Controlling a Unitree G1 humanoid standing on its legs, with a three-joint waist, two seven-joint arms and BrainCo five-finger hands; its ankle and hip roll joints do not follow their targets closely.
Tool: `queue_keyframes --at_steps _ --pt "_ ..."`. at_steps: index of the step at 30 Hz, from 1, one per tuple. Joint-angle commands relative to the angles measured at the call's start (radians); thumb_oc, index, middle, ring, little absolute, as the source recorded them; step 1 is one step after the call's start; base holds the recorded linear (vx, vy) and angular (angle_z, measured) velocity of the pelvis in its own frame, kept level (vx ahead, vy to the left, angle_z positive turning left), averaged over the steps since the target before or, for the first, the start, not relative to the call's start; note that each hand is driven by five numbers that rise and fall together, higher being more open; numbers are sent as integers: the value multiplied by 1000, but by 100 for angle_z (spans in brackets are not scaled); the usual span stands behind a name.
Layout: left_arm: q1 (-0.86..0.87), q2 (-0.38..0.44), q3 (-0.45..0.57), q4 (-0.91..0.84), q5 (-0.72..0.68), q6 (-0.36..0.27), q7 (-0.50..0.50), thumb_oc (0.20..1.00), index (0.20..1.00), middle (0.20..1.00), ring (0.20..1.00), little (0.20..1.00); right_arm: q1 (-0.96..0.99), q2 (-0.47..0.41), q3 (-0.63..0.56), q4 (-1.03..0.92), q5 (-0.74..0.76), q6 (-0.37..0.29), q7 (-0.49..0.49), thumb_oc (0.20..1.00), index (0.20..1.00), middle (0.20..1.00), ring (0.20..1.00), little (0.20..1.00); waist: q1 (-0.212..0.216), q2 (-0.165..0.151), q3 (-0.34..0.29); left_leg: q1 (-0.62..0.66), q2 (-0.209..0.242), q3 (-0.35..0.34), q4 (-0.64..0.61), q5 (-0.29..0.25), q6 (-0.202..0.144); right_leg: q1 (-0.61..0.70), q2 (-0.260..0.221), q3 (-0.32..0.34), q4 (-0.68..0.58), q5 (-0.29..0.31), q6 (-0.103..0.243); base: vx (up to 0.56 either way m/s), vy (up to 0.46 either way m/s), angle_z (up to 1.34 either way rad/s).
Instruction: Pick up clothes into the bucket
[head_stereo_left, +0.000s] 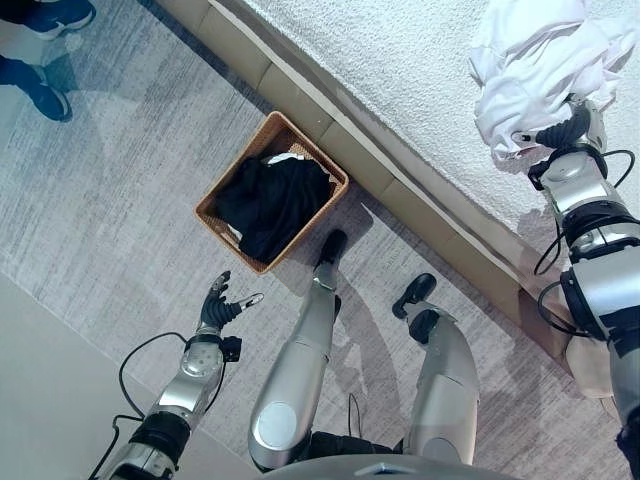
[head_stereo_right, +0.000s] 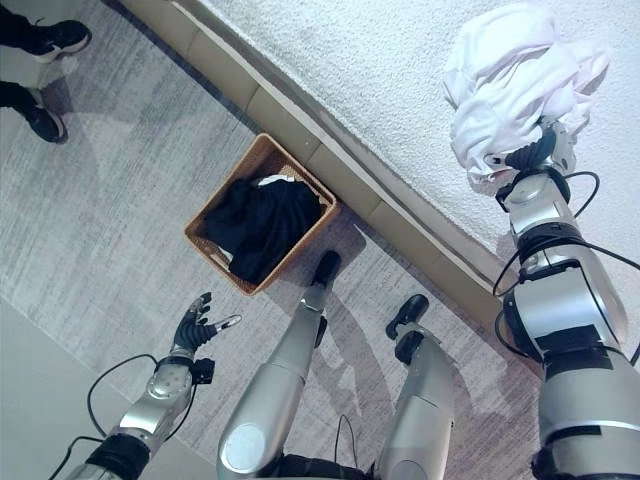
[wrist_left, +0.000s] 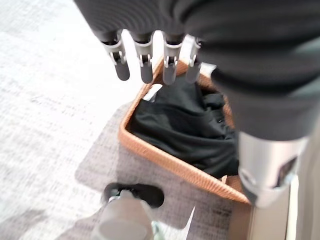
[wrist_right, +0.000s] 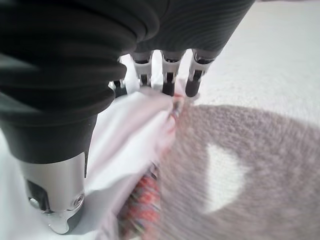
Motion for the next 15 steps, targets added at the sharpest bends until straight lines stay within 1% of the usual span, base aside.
queue_keyframes --at_steps 1,2,7,11,12,13,14,15 --pt "-1 -12 -26 14 -12 -1 -22 1000 1000 1000 1000 1000 -19 -57 69 -5 -64 -6 68 373 373 373 373 373 -2 49 -13 3 -19 29 39 -74 51 70 11 54 -50 17 61 -4 -22 4" --pt "-10 -17 -32 21 -7 2 -25 1000 1000 1000 1000 1000 -14 -48 68 -15 -62 -10 68 200 200 200 200 200 -3 48 -13 5 -18 29 35 -73 51 69 12 55 -53 17 61 0 0 0" --pt "-40 -18 -47 12 0 -2 -26 1000 1000 1000 1000 1000 -3 -39 75 -74 -65 -29 40 200 200 200 200 200 -9 41 -13 12 -10 38 21 -67 48 70 19 62 -66 23 62 -3 0 -1" --pt "-64 -2 -49 -29 14 -10 -18 1000 1000 1000 1000 1000 -4 -44 95 -196 -64 -55 9 200 200 200 200 200 -38 23 -13 37 5 69 15 -71 46 85 33 84 -99 36 64 -23 30 -10" --pt "-73 5 -40 -38 23 -13 -13 1000 1000 1000 1000 1000 2 -54 93 -295 -50 -68 -4 200 200 200 200 200 -58 8 -13 55 15 88 12 -75 46 95 44 99 -117 46 66 -15 62 -14" --pt "-72 6 -40 -39 23 -13 -13 1000 1000 1000 1000 1000 4 -55 92 -298 -50 -66 -4 200 200 200 200 200 -57 8 -13 56 16 89 11 -75 46 95 44 100 -118 46 66 -19 93 -21" --pt "-76 9 -31 -45 27 -14 -7 1000 1000 1000 1000 1000 10 -67 86 -370 -39 -74 -15 200 200 200 200 200 -72 -1 -13 68 22 102 9 -78 45 100 50 109 -127 52 68 -85 102 -32" --pt "-85 16 -23 -60 37 -14 -4 1000 1000 1000 1000 1000 26 -87 72 -463 -34 -81 -22 200 200 200 200 200 -84 -7 -13 59 28 115 -1 -48 48 91 57 111 -150 88 61 -84 126 -41"
